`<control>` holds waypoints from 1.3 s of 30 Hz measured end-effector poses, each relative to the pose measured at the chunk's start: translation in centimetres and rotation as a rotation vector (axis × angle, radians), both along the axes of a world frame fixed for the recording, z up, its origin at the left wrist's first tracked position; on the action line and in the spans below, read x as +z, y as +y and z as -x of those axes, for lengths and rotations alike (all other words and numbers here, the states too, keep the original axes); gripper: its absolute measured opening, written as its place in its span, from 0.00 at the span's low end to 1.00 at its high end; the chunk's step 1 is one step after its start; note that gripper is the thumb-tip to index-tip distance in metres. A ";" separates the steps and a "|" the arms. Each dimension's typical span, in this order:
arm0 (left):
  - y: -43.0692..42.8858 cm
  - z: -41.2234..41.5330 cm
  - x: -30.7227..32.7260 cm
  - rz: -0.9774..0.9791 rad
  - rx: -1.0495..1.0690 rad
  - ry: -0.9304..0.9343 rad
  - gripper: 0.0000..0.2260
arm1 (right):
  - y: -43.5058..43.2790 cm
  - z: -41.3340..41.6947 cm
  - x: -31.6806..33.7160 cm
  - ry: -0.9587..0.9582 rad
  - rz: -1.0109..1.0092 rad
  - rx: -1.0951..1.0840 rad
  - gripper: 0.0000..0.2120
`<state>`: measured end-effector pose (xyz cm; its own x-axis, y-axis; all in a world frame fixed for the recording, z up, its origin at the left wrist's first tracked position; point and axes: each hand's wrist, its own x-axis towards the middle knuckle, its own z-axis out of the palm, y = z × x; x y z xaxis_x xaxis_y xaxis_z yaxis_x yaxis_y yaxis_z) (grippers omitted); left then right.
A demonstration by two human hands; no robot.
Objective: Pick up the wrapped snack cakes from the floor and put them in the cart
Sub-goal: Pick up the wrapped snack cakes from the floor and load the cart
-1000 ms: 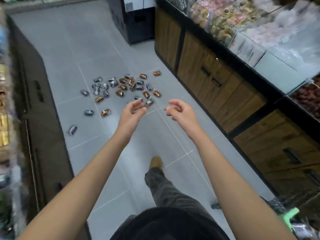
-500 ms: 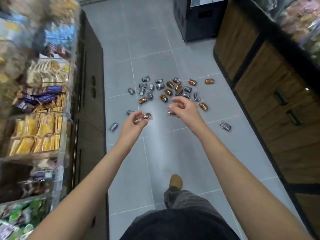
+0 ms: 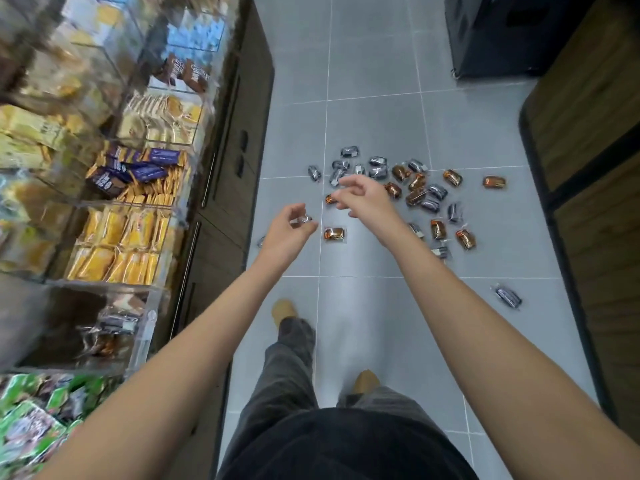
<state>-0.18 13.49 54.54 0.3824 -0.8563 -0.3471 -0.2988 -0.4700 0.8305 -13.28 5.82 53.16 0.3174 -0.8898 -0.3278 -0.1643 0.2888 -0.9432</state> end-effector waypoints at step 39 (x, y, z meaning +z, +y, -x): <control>-39.1 -22.7 -60.2 -0.484 -0.560 -0.257 0.21 | -33.2 -20.4 -58.6 0.378 -0.344 -0.099 0.16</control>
